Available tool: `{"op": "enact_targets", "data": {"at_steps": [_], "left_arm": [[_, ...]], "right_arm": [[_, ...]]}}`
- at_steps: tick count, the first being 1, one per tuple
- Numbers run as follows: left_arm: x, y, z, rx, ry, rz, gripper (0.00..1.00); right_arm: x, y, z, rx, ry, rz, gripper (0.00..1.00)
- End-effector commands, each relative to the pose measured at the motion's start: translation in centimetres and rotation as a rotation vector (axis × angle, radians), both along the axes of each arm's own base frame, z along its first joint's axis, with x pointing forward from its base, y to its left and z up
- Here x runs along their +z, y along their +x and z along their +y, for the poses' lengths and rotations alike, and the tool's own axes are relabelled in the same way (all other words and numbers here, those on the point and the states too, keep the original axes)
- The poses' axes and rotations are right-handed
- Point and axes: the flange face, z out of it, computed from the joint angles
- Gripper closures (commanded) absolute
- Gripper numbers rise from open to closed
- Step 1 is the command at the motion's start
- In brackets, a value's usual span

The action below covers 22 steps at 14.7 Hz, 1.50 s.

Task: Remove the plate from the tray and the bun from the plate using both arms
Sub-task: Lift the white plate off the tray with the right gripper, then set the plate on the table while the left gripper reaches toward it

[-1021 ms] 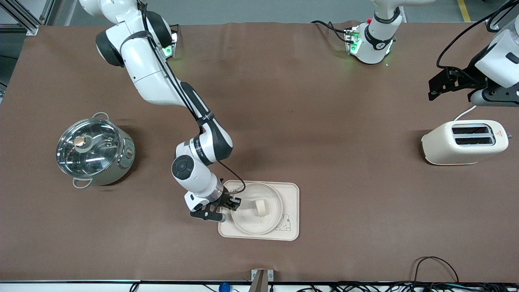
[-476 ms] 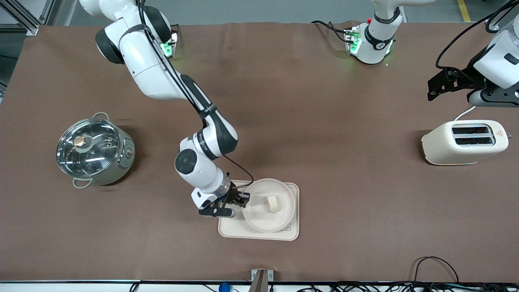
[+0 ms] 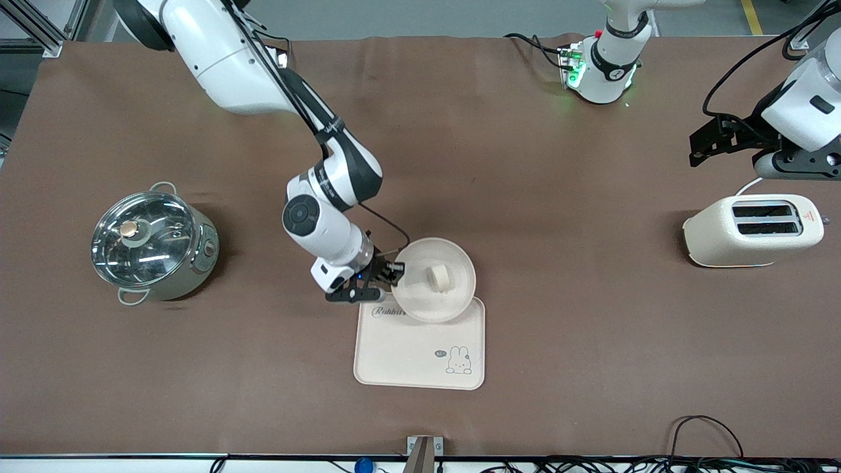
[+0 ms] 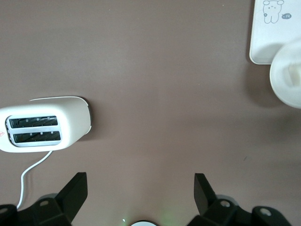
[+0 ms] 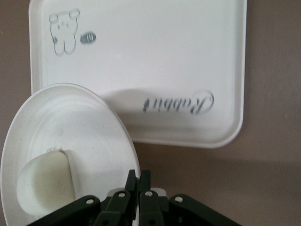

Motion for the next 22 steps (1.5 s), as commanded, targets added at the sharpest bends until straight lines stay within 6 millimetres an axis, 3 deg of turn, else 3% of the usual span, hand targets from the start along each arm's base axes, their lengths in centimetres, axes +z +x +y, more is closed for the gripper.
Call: {"op": "enact_targets", "data": {"at_steps": [1, 3, 6, 7, 8, 9, 12, 14, 17, 20, 22], "left_arm": [[-1.1, -0.2, -1.6, 0.044, -0.004, 0.025, 0.00], [-2.5, -0.3, -2.6, 0.073, 0.004, 0.051, 0.00], [-6.5, 0.7, -4.8, 0.120, 0.014, 0.095, 0.00], [-8.0, 1.3, -5.6, 0.137, 0.018, 0.108, 0.00], [-9.7, 2.1, -6.2, 0.152, 0.017, 0.119, 0.00], [-11.2, 2.9, -6.8, 0.162, 0.012, 0.122, 0.00], [-16.7, 4.8, -9.5, 0.182, -0.004, 0.131, 0.00], [-20.4, 5.6, -11.9, 0.197, -0.025, 0.132, 0.00], [-23.9, 5.7, -16.8, 0.260, -0.059, 0.127, 0.00], [-27.1, 3.6, -25.0, 0.348, -0.067, 0.100, 0.00], [-29.5, 2.2, -29.5, 0.407, -0.073, 0.063, 0.00]], "right_arm": [[-0.8, -5.8, -1.9, 0.056, -0.002, -0.012, 1.00], [-2.5, -7.6, -2.3, 0.070, -0.001, -0.038, 1.00], [-3.9, -8.6, -3.1, 0.078, -0.016, -0.032, 1.00], [-4.1, -8.8, -3.1, 0.074, -0.017, -0.024, 0.93], [-4.1, -8.7, -3.3, 0.071, -0.020, -0.014, 0.32], [-4.3, -8.7, -3.5, 0.061, -0.022, -0.002, 0.00], [-3.7, -7.6, -4.8, 0.050, -0.028, 0.055, 0.00], [0.5, -5.3, -6.0, 0.054, -0.023, 0.081, 0.00], [7.4, -0.3, -11.5, 0.060, -0.020, 0.090, 0.00], [10.9, 4.1, -18.3, 0.144, -0.107, -0.010, 0.00], [13.7, 5.9, -21.4, 0.192, -0.231, -0.030, 0.00]]}}
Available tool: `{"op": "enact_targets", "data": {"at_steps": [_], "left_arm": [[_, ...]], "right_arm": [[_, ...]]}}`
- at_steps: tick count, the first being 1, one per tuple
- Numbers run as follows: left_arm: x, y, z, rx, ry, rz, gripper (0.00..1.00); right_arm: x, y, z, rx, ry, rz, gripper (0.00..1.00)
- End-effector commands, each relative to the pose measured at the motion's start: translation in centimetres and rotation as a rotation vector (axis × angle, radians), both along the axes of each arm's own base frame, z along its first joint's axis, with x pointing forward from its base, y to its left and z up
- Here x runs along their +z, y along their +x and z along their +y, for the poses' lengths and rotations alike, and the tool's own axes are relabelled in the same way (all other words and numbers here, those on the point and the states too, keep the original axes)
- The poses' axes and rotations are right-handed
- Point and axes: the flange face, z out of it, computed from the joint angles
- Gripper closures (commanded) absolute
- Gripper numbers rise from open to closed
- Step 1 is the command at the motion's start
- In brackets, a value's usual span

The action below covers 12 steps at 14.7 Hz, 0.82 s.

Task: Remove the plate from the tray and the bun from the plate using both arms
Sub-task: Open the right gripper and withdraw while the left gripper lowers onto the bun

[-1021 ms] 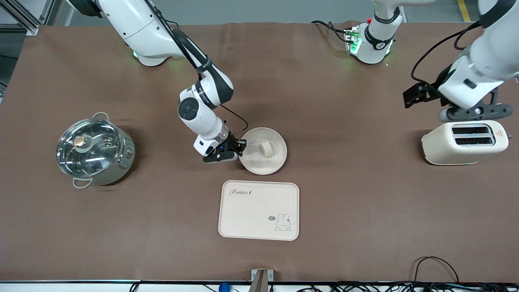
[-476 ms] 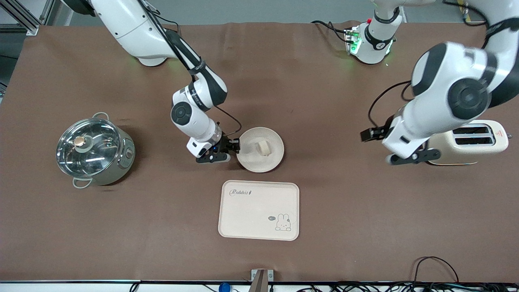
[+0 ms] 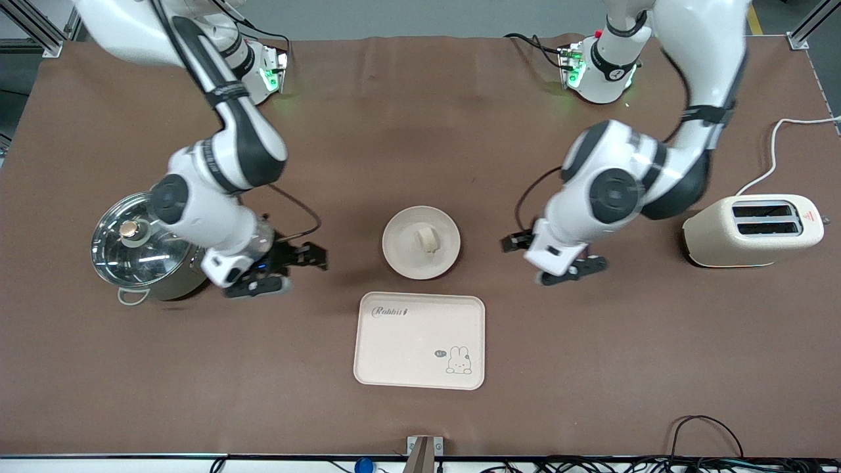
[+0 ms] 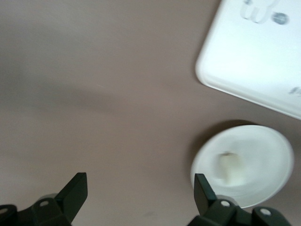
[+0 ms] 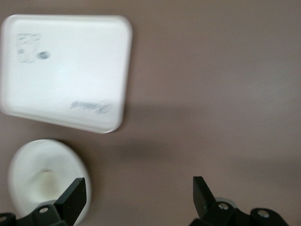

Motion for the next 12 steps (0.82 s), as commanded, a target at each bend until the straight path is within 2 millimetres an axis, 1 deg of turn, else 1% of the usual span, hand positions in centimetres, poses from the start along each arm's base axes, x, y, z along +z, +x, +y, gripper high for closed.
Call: {"op": "enact_targets", "data": {"at_steps": [1, 2, 3, 4, 5, 6, 8, 9, 11, 12], "left_arm": [[-3.1, -1.9, -5.9, 0.054, 0.017, -0.048, 0.00], [-4.7, -2.8, -7.8, 0.056, 0.018, -0.053, 0.00], [-6.1, -3.9, -9.8, 0.063, 0.014, -0.060, 0.00], [-7.1, -4.7, -11.8, 0.081, 0.006, -0.074, 0.00], [-8.6, -5.6, -13.4, 0.102, 0.014, -0.081, 0.01], [-9.7, -6.2, -14.6, 0.120, 0.027, -0.098, 0.04], [-11.5, -6.8, -15.9, 0.161, 0.044, -0.128, 0.05], [-12.1, -7.1, -16.2, 0.151, 0.054, -0.143, 0.06], [-13.9, -7.8, -17.0, 0.156, 0.050, -0.150, 0.08], [-14.4, -7.7, -17.2, 0.167, 0.032, -0.160, 0.09]], "right_arm": [[3.5, 2.0, -3.0, 0.050, -0.106, 0.001, 0.00], [4.8, 2.2, -3.5, 0.048, -0.114, 0.021, 0.00], [5.5, 2.1, -3.6, 0.050, -0.120, 0.046, 0.00], [5.9, 1.9, -3.8, 0.052, -0.127, 0.061, 0.00], [6.1, 1.8, -3.8, 0.050, -0.128, 0.061, 0.00], [6.1, 1.9, -4.1, 0.048, -0.130, 0.057, 0.00], [5.8, 2.2, -4.6, 0.041, -0.132, 0.052, 0.00], [6.0, 2.3, -4.6, 0.041, -0.130, 0.043, 0.00], [6.0, 2.3, -3.9, 0.047, -0.128, 0.028, 0.00], [6.0, 2.5, -4.2, 0.041, -0.125, 0.021, 0.00]]}}
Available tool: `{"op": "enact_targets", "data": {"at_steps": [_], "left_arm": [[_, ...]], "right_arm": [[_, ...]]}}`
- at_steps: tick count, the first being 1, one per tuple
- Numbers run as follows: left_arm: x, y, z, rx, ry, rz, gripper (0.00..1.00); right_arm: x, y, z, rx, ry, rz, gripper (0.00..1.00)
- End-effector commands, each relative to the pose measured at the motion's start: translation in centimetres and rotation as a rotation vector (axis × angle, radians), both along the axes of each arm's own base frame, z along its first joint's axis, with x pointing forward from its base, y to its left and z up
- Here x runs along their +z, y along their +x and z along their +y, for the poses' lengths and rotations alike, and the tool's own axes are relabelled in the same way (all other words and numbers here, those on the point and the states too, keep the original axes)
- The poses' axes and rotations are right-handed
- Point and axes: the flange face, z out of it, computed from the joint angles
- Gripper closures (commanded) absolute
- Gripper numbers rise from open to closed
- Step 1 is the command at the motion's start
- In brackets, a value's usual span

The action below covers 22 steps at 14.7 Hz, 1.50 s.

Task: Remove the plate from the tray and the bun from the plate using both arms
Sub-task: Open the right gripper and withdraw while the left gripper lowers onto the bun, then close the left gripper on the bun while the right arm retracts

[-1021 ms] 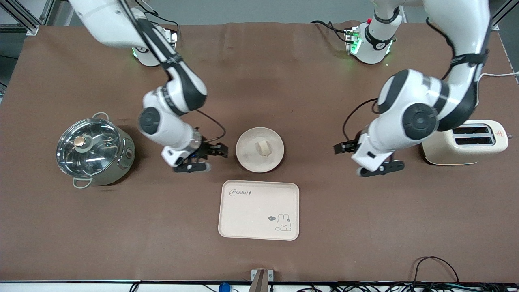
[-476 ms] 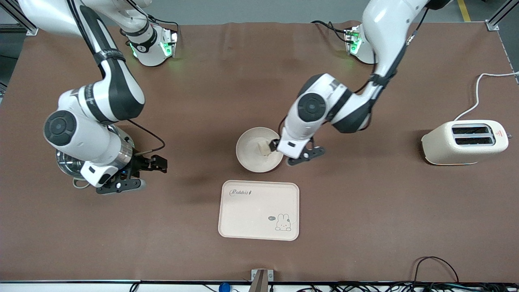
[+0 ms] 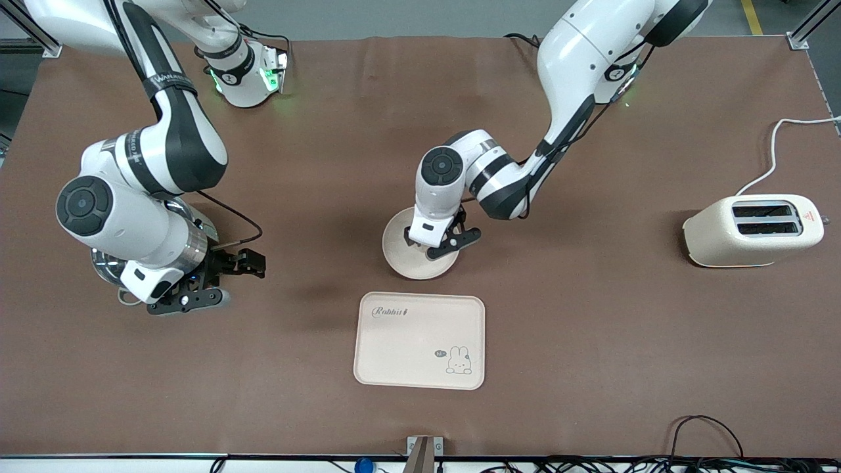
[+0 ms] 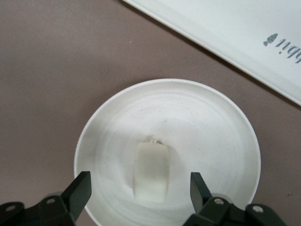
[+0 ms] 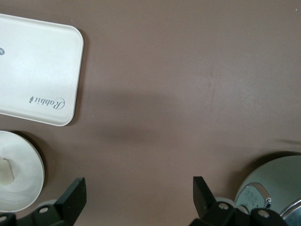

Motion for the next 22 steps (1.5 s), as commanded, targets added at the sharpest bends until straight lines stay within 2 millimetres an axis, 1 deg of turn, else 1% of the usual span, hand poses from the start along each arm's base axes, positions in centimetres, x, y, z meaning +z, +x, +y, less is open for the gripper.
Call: {"op": "enact_targets", "data": {"at_steps": [1, 2, 3, 4, 6, 8, 10, 11, 13, 14, 16, 17, 18, 19, 20, 21, 22], "left_arm": [[-1.0, 0.6, -0.8, 0.019, -0.029, -0.040, 0.10], [-1.5, 0.4, -1.0, 0.015, -0.030, -0.039, 0.11], [-2.0, -0.3, -1.6, -0.003, -0.024, -0.040, 0.15], [-2.0, -0.5, -1.7, -0.015, -0.019, -0.048, 0.17], [-2.5, -0.6, -1.6, -0.018, -0.012, -0.043, 0.23], [-3.2, -0.8, -1.6, -0.019, -0.008, -0.034, 0.35], [-3.5, -0.7, -1.6, -0.017, -0.007, -0.031, 0.47], [-3.6, -0.7, -1.5, -0.015, -0.007, -0.027, 0.50], [-4.2, -0.8, -1.4, -0.014, -0.002, -0.020, 0.51], [-4.3, -0.7, -1.3, -0.011, -0.002, -0.018, 0.54], [-3.8, -0.3, -1.1, -0.004, -0.007, -0.024, 0.64], [-3.2, 0.3, -0.8, 0.007, -0.014, -0.030, 0.70], [-2.3, 1.3, -0.6, 0.021, -0.027, -0.042, 0.76], [-1.5, 1.9, -0.7, 0.026, -0.036, -0.055, 0.79], [-0.3, 2.5, -0.7, 0.032, -0.045, -0.070, 0.79], [1.2, 3.4, -0.1, 0.043, -0.056, -0.088, 0.79], [3.1, 5.5, 1.7, 0.078, -0.069, -0.113, 0.79]], "right_arm": [[0.2, 0.5, -0.7, 0.000, -0.013, -0.025, 0.00], [0.1, 0.7, -1.4, -0.009, -0.017, -0.026, 0.00], [0.0, 0.9, -2.4, -0.022, -0.022, -0.026, 0.00], [-0.1, 1.1, -3.2, -0.033, -0.023, -0.026, 0.00], [-0.1, 1.1, -3.4, -0.025, -0.025, -0.028, 0.00], [-0.1, 1.3, -3.3, -0.023, -0.023, -0.038, 0.00], [0.1, 1.7, -3.2, -0.029, -0.010, -0.077, 0.00], [0.1, 1.7, -3.3, -0.030, -0.009, -0.080, 0.00], [0.2, 1.8, -3.3, -0.029, -0.011, -0.084, 0.00], [0.1, 1.8, -3.4, -0.030, -0.013, -0.082, 0.00], [-0.1, 1.8, -3.6, -0.040, -0.014, -0.074, 0.00], [0.0, 1.8, -4.3, -0.050, -0.019, -0.072, 0.00], [1.1, 1.9, -6.6, -0.076, -0.036, -0.077, 0.00], [3.0, 1.4, -8.4, -0.098, -0.050, -0.072, 0.00], [5.2, 1.0, -9.9, -0.118, -0.058, -0.067, 0.00], [6.9, 0.5, -11.4, -0.134, -0.066, -0.052, 0.00], [8.6, -0.2, -13.2, -0.148, -0.073, -0.037, 0.00]]}}
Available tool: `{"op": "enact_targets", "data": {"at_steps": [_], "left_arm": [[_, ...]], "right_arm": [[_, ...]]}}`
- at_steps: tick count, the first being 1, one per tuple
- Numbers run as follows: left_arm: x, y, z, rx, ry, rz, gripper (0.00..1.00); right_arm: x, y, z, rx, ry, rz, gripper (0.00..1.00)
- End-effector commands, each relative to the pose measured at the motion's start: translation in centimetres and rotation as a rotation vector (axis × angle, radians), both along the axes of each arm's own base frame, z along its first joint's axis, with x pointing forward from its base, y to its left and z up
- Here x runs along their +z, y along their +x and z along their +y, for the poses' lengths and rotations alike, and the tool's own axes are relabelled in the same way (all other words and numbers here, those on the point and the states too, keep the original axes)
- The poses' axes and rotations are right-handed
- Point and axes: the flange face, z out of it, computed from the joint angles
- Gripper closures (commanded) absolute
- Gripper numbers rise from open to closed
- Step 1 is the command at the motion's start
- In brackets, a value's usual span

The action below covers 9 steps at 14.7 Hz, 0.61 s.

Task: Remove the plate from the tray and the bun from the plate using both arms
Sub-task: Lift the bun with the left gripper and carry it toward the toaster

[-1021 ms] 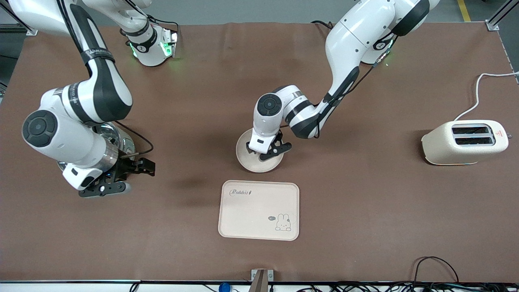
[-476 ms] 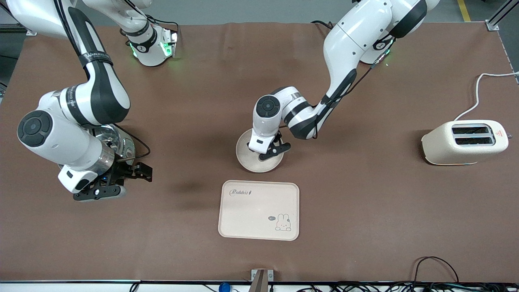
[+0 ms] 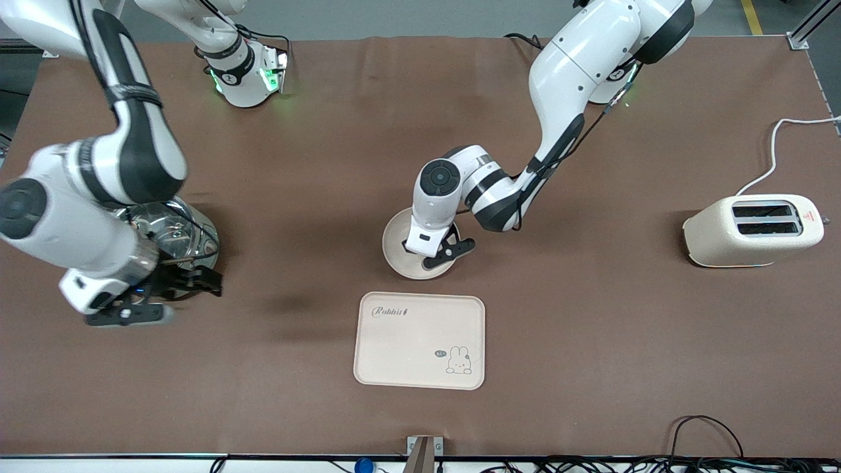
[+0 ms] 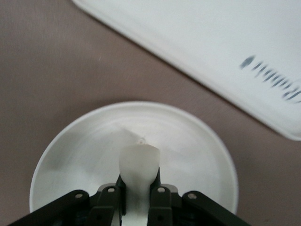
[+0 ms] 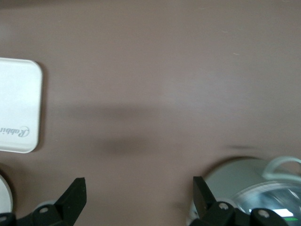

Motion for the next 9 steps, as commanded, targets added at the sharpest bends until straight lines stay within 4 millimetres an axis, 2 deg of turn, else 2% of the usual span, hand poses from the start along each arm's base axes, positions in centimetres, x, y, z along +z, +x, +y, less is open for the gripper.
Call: {"op": "enact_targets", "data": {"at_steps": [1, 2, 3, 4, 7, 9], "left_arm": [[5.7, 4.1, 3.6, 0.074, -0.023, -0.070, 0.79], [7.2, 5.3, 5.1, 0.088, -0.020, -0.085, 0.79], [8.3, 7.1, 7.3, 0.110, -0.015, -0.103, 0.79], [9.4, 8.5, 9.4, 0.111, -0.010, -0.124, 0.79], [11.0, 11.9, 16.6, 0.023, 0.070, -0.114, 0.79], [11.7, 13.8, 21.7, -0.033, 0.124, -0.085, 0.79]], "right_arm": [[6.0, -2.5, -4.7, -0.008, -0.035, 0.008, 0.00], [7.2, -3.0, -6.3, 0.016, -0.041, -0.004, 0.00], [8.5, -3.6, -7.7, 0.016, -0.043, -0.016, 0.00], [9.4, -4.5, -8.5, 0.001, -0.046, 0.006, 0.00], [11.5, -6.7, -10.1, -0.018, -0.054, 0.053, 0.00], [12.3, -7.6, -10.2, 0.008, -0.056, 0.076, 0.00]]}}
